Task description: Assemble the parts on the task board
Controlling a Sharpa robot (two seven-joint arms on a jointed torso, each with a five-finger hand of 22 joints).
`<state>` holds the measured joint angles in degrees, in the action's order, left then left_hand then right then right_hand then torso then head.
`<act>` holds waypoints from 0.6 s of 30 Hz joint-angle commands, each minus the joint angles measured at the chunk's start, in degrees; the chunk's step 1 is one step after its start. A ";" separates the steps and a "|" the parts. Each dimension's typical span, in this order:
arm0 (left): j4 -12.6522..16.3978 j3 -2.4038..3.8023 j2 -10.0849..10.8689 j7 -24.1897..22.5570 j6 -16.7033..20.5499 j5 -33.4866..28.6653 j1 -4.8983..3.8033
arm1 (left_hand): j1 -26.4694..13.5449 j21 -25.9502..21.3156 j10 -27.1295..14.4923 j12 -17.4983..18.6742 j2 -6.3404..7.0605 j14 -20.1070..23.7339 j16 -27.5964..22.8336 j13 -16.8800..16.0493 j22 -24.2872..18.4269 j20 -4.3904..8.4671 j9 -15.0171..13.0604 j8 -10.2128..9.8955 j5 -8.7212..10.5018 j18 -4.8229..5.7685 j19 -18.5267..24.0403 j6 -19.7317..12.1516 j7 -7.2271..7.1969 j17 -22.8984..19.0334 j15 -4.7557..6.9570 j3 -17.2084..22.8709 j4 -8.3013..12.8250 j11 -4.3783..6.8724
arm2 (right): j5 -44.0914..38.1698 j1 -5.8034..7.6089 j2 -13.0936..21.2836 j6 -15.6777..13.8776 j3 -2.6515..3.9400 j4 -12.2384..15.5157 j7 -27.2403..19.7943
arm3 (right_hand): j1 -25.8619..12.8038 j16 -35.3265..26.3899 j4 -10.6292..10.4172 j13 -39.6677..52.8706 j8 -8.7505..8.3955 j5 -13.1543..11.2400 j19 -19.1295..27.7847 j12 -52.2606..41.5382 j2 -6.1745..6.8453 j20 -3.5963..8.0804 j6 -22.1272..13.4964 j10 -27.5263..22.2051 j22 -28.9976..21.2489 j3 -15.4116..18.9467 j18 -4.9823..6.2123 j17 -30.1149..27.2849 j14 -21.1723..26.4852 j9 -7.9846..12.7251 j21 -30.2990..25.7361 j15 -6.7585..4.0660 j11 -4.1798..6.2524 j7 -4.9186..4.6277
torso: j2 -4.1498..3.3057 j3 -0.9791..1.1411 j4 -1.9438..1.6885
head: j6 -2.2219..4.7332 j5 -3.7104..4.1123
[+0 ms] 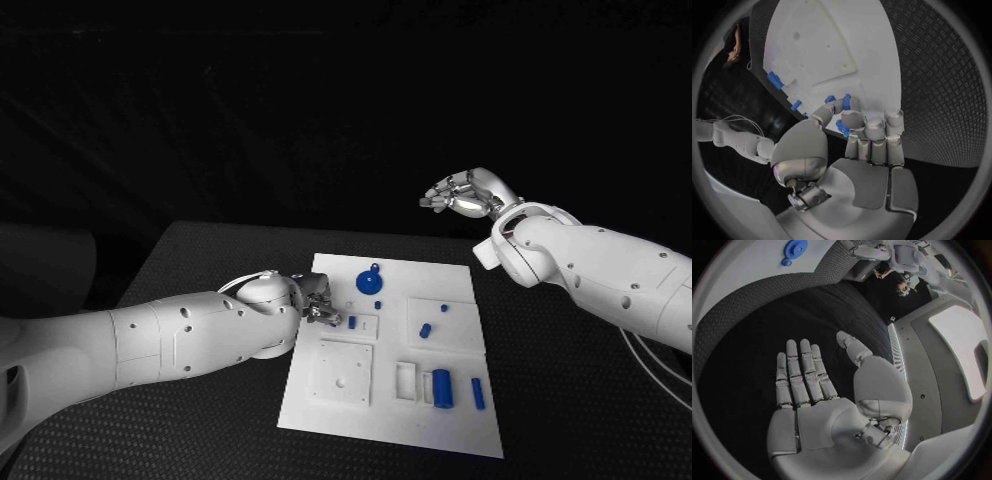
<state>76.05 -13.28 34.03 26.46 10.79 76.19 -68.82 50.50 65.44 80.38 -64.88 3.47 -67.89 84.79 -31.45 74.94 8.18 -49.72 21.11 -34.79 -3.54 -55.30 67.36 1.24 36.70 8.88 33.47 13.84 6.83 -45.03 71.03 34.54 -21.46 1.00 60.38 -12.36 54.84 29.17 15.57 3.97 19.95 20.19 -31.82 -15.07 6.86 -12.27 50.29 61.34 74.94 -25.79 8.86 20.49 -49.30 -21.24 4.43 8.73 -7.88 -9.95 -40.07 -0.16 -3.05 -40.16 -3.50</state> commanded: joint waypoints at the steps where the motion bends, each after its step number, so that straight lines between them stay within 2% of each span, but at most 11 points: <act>1: 0.26 -0.49 -0.31 0.51 -4.23 -0.58 0.66 | 0.57 0.29 -0.24 -0.38 -1.47 -1.56 0.03 -0.13 0.84 7.14 0.21 0.56 0.98 -0.60 -0.39 6.82 -2.96 -0.12 1.69 2.53 2.08 0.87 | -0.02 0.00 -0.07 0.75 0.03 0.00 -0.62 | -0.68 -0.38 -0.26 -0.01 -0.20 0.34 -0.05 0.27 0.00 -0.39 0.29 0.42 0.80 -0.05 0.99 -0.09 -0.04 0.08 -0.29 0.17 0.04 0.01 | -0.02 -0.03 0.02 | -0.01 -0.07; 2: 0.21 -0.49 -0.33 0.45 -4.24 -0.58 0.66 | 0.28 0.29 -0.23 -0.48 -1.33 -1.52 0.01 -0.18 0.81 7.14 0.31 0.69 2.53 -0.64 -0.40 6.90 -2.94 -0.14 1.69 2.38 1.69 0.80 | -0.02 0.00 -0.06 0.73 0.03 -0.01 -0.63 | -0.69 -0.38 -0.26 -0.01 -0.20 0.35 -0.05 0.28 0.00 -0.40 0.29 0.42 0.80 -0.04 0.99 -0.10 -0.04 0.09 -0.29 0.17 0.04 0.01 | -0.01 -0.03 0.04 | -0.03 -0.08; 4: 0.16 -0.49 -0.38 0.45 -4.14 -0.59 0.66 | 0.05 0.28 -0.27 -0.52 -1.03 -1.50 -0.01 -0.19 0.77 7.13 0.42 0.86 3.26 -0.68 -0.39 7.00 -2.95 -0.17 1.69 2.35 1.24 0.75 | -0.01 0.00 -0.06 0.75 0.03 -0.02 -0.63 | -0.72 -0.39 -0.29 -0.01 -0.21 0.44 -0.05 0.31 -0.01 -0.40 0.29 0.42 0.81 -0.04 1.00 -0.11 -0.04 0.09 -0.30 0.17 0.04 0.01 | -0.01 -0.04 0.04 | -0.02 -0.06; 18: -0.21 -0.48 -1.10 0.37 -4.02 -0.20 0.66 | 0.51 0.36 -0.23 -0.59 -0.64 -1.64 0.04 -0.13 0.74 7.16 0.62 1.40 4.38 -0.82 -0.47 7.33 -3.03 -0.23 1.68 2.61 0.63 0.69 | 0.02 0.00 -0.12 0.82 0.03 -0.01 -0.64 | -0.85 -0.41 -0.41 0.00 -0.23 0.70 -0.04 0.40 -0.03 -0.42 0.29 0.46 0.84 -0.01 1.01 -0.14 -0.03 0.11 -0.36 0.18 0.04 0.00 | -0.03 -0.03 0.04 | -0.02 -0.21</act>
<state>75.61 -13.24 33.50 26.90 9.82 76.32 -68.95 50.20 65.44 80.43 -65.23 3.17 -68.02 84.79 -31.58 74.92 8.18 -49.15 22.30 -30.56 -3.54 -55.30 67.39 1.26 36.52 8.80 34.28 13.03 6.87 -45.01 71.03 34.48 -21.40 1.00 60.36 -12.36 54.38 28.96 15.57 3.97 19.95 20.65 -31.82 -14.85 6.86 -12.27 50.29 61.33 74.93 -25.79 8.86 20.43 -49.30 -21.19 4.43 8.73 -7.88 -9.95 -40.07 -0.19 -3.02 -40.13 -3.67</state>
